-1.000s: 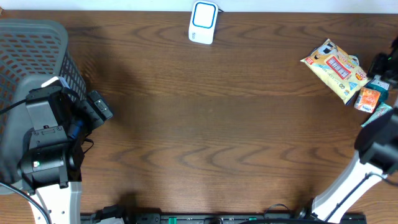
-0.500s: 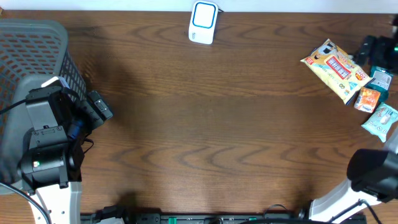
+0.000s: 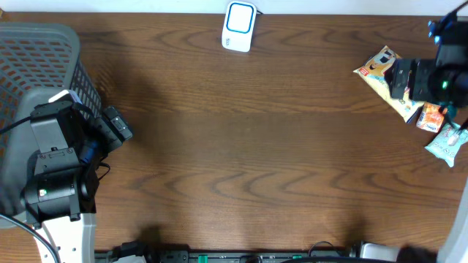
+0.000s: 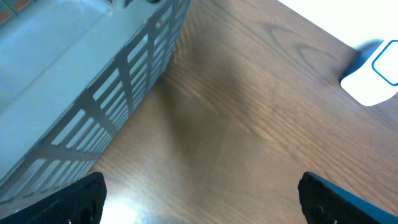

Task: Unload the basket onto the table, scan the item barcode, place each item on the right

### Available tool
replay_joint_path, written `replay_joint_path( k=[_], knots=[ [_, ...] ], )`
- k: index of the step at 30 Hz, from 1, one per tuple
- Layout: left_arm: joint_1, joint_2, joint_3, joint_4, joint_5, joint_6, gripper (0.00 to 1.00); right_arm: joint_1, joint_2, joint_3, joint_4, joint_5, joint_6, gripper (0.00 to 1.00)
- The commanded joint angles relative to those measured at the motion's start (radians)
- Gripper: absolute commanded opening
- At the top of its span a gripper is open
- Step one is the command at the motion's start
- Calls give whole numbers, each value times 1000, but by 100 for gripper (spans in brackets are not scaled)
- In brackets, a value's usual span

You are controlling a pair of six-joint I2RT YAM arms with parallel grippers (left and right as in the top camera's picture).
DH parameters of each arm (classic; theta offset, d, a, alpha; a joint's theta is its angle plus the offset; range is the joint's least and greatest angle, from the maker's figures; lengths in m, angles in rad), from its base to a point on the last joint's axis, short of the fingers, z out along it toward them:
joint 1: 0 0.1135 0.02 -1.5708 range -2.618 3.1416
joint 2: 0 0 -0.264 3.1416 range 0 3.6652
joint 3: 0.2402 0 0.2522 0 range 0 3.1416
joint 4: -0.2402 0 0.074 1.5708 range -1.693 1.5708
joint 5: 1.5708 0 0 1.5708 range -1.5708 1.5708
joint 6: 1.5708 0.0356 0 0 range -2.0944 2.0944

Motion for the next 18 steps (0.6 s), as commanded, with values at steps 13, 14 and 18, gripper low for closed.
replay_joint_path(
  k=[13, 14, 18],
  knots=[
    [6, 2, 5, -2, -12, -9, 98, 11, -409, -547, 129, -55, 124, 99],
    [6, 2, 5, -2, -12, -9, 98, 11, -409, -548, 102, -55, 131, 99],
    [6, 2, 5, -2, -12, -9, 98, 11, -407, -548, 42, -55, 130, 99]
  ],
)
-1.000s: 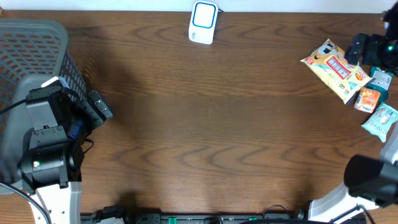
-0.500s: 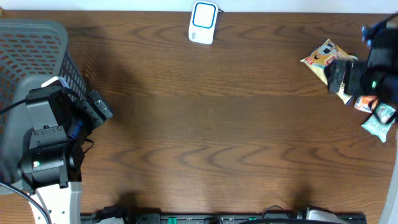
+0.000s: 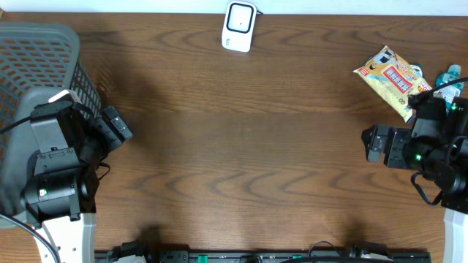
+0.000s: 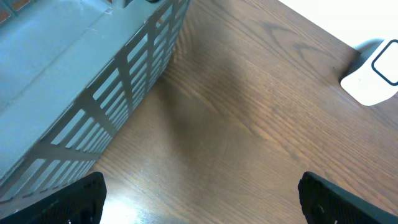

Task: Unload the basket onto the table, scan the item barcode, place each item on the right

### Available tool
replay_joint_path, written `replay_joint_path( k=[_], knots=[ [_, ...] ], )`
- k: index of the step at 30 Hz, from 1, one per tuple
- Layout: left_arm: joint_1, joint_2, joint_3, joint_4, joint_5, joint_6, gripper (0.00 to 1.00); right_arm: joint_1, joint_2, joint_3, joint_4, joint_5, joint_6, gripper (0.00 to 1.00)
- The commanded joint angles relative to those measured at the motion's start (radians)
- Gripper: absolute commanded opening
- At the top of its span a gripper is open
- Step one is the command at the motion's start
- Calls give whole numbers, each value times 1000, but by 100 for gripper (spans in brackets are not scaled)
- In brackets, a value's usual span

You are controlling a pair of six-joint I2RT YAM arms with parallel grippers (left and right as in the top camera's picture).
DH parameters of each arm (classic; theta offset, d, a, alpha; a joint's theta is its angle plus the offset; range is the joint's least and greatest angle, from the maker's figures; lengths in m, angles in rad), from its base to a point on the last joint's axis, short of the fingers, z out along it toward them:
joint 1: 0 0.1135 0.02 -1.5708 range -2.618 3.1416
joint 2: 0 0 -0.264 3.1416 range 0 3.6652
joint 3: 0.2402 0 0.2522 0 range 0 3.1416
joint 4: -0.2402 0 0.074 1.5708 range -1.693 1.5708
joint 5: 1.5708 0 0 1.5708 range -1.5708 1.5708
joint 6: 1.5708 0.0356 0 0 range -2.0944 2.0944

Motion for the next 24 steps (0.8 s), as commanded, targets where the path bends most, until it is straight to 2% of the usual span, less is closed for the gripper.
replay_joint_path(
  k=[1, 6, 24],
  knots=[
    [6, 2, 5, 0, -12, -9, 98, 5, -5, -5, -28, -9, 21, 99],
    [6, 2, 5, 0, -12, -9, 98, 5, -5, -5, -77, -8, 21, 99],
    [6, 2, 5, 0, -12, -9, 98, 5, -4, -7, -54, -5, 21, 99]
  ],
)
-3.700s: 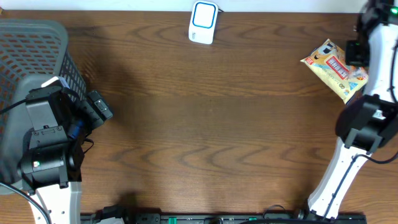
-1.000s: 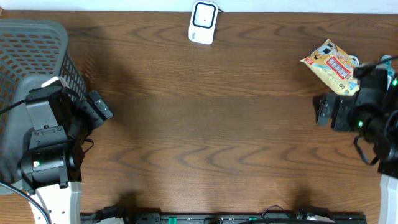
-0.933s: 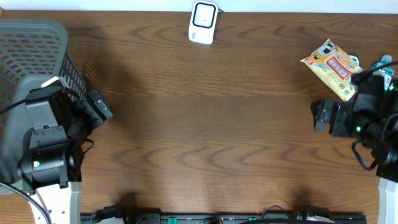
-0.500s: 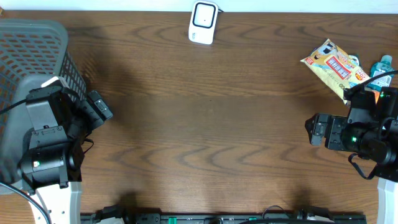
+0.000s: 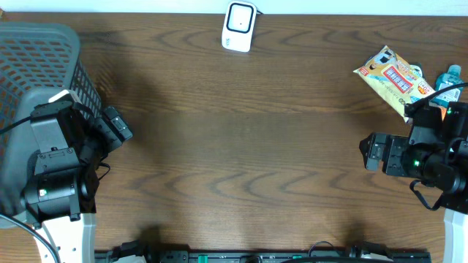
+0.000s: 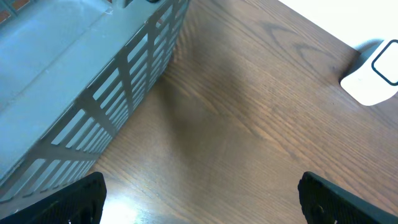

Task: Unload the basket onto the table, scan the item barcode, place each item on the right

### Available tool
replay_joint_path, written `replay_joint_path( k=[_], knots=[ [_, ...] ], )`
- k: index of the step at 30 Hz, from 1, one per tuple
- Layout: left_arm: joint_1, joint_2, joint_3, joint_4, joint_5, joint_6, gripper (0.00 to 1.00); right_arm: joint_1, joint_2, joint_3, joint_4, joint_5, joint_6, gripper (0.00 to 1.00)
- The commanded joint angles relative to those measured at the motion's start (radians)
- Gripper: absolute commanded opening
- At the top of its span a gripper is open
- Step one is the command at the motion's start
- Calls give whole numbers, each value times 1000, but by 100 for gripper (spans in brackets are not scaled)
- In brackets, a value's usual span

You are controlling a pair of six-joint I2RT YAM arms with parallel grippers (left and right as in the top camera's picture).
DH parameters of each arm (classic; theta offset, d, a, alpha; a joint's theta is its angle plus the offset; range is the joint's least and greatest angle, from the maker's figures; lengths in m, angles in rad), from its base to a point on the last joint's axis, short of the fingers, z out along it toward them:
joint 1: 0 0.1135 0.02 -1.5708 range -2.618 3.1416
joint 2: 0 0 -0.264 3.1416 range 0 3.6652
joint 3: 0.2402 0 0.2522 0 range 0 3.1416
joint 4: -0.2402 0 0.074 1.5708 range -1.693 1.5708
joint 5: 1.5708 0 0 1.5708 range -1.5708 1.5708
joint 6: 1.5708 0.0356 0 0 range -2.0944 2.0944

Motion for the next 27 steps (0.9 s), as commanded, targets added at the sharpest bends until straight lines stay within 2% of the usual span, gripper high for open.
replay_joint_path(
  k=[1, 6, 11, 18, 27],
  knots=[
    [6, 2, 5, 0, -12, -9, 98, 5, -5, -9, 16, -15, 17, 99],
    [6, 2, 5, 0, -12, -9, 98, 5, -3, -62, 91, -53, 18, 99],
    [6, 2, 5, 0, -12, -9, 98, 5, -27, -196, 232, -71, 18, 99],
    [6, 2, 5, 0, -12, -9, 98, 5, -127, -346, 288, -69, 17, 99],
    [6, 2, 5, 0, -12, -9, 98, 5, -377, -623, 631, -97, 17, 99]
  ],
)
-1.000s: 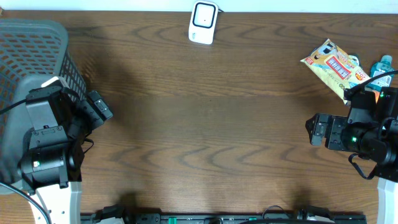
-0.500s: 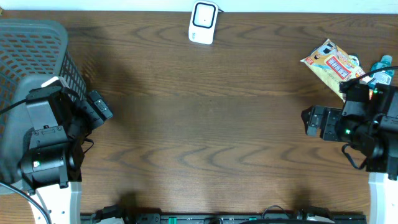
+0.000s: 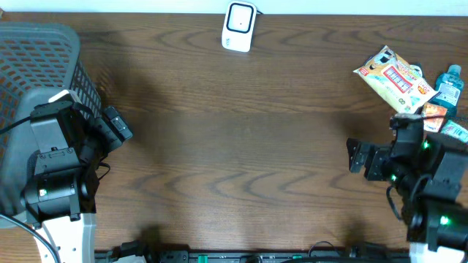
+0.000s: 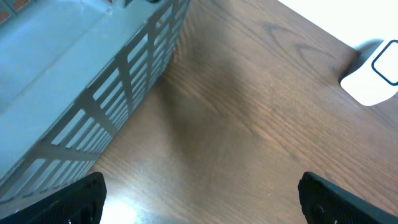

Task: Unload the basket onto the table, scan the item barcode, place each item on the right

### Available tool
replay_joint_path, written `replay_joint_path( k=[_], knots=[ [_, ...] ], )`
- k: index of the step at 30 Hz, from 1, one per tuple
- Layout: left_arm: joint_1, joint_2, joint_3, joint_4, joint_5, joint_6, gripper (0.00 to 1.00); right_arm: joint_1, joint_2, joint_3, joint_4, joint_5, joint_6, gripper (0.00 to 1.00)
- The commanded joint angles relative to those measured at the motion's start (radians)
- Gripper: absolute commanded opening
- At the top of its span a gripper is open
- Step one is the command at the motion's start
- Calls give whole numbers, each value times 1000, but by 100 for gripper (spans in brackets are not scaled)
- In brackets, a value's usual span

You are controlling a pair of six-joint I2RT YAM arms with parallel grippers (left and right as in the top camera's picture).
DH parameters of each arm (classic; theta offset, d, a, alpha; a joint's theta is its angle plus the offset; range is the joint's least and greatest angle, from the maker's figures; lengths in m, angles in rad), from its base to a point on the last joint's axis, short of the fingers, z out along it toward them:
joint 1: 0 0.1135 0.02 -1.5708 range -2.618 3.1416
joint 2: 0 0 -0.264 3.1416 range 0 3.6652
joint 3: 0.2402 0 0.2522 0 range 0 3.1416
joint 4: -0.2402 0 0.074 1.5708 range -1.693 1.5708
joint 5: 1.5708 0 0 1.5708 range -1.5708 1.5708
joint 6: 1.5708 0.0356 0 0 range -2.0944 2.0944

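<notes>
The white barcode scanner (image 3: 239, 25) with a blue-edged window stands at the table's far edge; in the left wrist view the scanner (image 4: 373, 78) shows at the right edge. Items lie at the far right: a yellow snack packet (image 3: 391, 77), a blue bottle (image 3: 447, 80), a small orange pack (image 3: 433, 111) and a teal packet (image 3: 456, 130). My right gripper (image 3: 360, 157) hovers left of them, pointing left, with nothing seen in it; its jaws are too dark to read. My left gripper (image 4: 200, 199) is wide open over bare wood beside the basket.
A grey mesh basket (image 3: 44, 51) fills the far left corner, its slatted wall (image 4: 106, 93) close to the left fingers. The left arm's body (image 3: 55, 168) stands at the front left. Brown wooden tabletop (image 3: 241, 146) lies between the two arms.
My right arm has shifted a little left and toward the front, so the orange pack and teal packet show again. The left arm and all items have kept their places.
At first my right gripper was over the items at the far right. It then stood withdrawn to the front of them, pointing left, and stayed near there. Now it sits slightly further left. No item has changed place; the left arm never moved.
</notes>
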Motion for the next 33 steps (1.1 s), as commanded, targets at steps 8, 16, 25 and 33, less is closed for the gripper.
replay_joint_path(
  k=[8, 16, 25, 33],
  knots=[
    [6, 2, 5, -1, -12, -9, 98, 10, -334, -372, 340, -21, 6, 99],
    [6, 2, 5, -1, -12, -9, 98, 89, -589, -628, 620, -6, 6, 99],
    [6, 2, 5, -1, -12, -9, 98, 115, -705, -792, 819, 77, 88, 99],
    [6, 2, 5, -1, -12, -9, 98, 115, -727, -834, 849, 121, 118, 99]
  ],
)
